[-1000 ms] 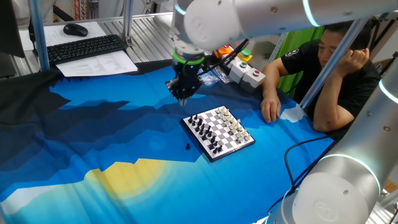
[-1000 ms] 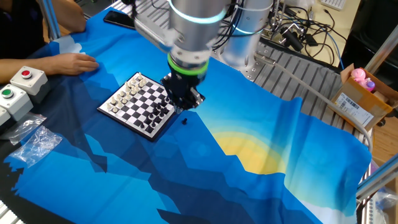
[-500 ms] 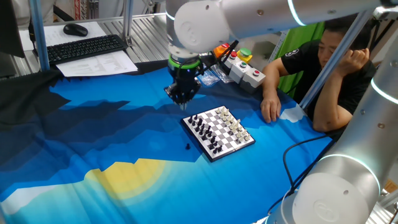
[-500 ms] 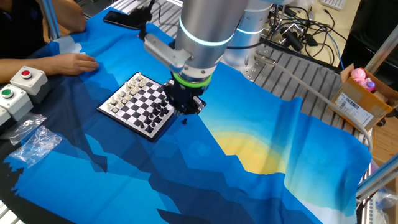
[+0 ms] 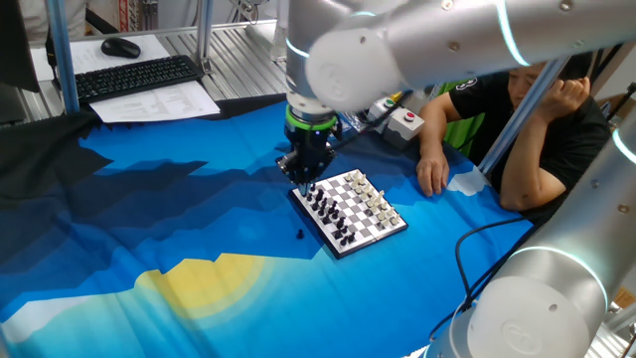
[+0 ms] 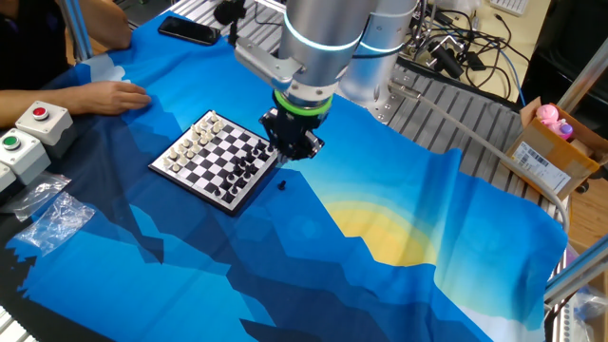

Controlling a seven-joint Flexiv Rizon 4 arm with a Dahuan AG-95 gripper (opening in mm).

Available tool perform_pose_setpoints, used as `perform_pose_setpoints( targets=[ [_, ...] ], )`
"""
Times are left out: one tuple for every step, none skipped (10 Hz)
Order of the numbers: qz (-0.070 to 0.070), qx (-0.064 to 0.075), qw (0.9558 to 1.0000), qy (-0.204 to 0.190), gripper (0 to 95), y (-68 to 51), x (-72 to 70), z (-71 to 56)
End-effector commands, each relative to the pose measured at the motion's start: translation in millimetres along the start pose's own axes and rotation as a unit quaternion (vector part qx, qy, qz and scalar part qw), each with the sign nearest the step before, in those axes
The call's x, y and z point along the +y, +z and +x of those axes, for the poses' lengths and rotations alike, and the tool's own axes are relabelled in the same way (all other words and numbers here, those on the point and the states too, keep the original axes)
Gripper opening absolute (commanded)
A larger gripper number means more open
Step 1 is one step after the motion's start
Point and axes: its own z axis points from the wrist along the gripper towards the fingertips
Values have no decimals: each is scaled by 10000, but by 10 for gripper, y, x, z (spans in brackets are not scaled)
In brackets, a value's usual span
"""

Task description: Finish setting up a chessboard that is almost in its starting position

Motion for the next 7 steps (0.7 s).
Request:
perform_pose_setpoints(
  targets=[
    [109, -39, 9999, -32, 380, 56, 16, -37],
    [112, 37, 9999, -41, 380, 101, 29, -46],
    [118, 68, 9999, -53, 380, 138, 39, -53],
    [126, 167, 9997, -83, 380, 179, 50, -55],
    [143, 199, 9996, -159, 380, 205, 52, -45],
    [178, 194, 9995, -176, 380, 233, 53, -26],
    [289, 192, 9991, -259, 380, 292, 50, 23]
  ],
)
